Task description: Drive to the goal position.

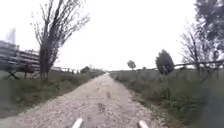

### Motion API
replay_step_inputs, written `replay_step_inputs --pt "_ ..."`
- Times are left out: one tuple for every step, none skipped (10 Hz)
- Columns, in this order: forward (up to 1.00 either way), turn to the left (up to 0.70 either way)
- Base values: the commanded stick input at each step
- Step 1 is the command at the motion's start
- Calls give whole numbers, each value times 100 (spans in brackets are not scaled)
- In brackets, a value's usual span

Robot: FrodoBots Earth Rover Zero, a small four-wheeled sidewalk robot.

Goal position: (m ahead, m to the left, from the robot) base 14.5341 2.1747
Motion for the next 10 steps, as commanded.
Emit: replay_step_inputs --pt "70 0" --pt "70 0" --pt "70 0" --pt "70 0" --pt "70 0" --pt "70 0" --pt "70 0" --pt "70 0" --pt "70 0" --pt "70 0"
